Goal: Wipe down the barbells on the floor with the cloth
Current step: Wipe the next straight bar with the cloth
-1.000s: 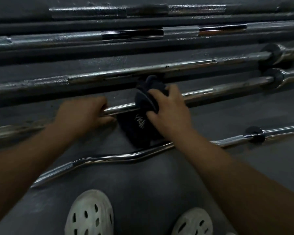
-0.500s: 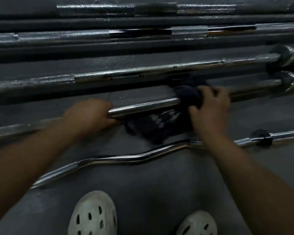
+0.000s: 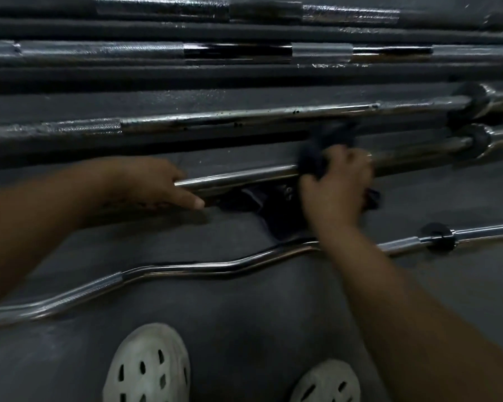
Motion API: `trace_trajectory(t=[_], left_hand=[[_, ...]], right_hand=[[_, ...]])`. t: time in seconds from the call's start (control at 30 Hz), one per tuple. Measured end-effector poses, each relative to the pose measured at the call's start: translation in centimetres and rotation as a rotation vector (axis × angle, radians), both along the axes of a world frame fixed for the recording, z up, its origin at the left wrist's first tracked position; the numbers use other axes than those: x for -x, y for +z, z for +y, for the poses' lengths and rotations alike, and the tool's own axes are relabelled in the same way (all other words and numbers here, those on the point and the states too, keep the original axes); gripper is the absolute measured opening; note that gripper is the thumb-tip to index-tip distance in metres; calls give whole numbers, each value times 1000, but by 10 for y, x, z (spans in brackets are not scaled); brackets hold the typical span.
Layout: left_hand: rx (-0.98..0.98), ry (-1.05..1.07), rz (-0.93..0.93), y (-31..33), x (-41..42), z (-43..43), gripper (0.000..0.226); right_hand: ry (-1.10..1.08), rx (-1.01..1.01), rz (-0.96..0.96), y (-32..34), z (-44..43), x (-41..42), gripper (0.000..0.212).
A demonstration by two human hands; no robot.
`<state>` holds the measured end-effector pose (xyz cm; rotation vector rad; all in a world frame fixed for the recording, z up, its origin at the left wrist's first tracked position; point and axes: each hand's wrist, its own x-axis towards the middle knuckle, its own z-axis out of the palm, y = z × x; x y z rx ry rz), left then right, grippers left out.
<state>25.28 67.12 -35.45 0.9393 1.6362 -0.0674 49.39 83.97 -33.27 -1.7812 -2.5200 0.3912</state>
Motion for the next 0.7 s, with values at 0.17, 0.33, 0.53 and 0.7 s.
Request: trace_trajectory(t=[0.17,0.33,0.53,0.7], left_hand=[[-235,13,444,9,-18,-19,59],[-286,-13,637,-2,-27,-41,49],[-230,26,511,8,-2,-34,54],[-467,32,831,-1,-25,-70,60]], right_hand=[[601,185,1,16,-32,17,39],[43,8,-40,3,40,-24,45],[590,163,142,5,-57,51,46],[215,47,103,-4,5,6,74]])
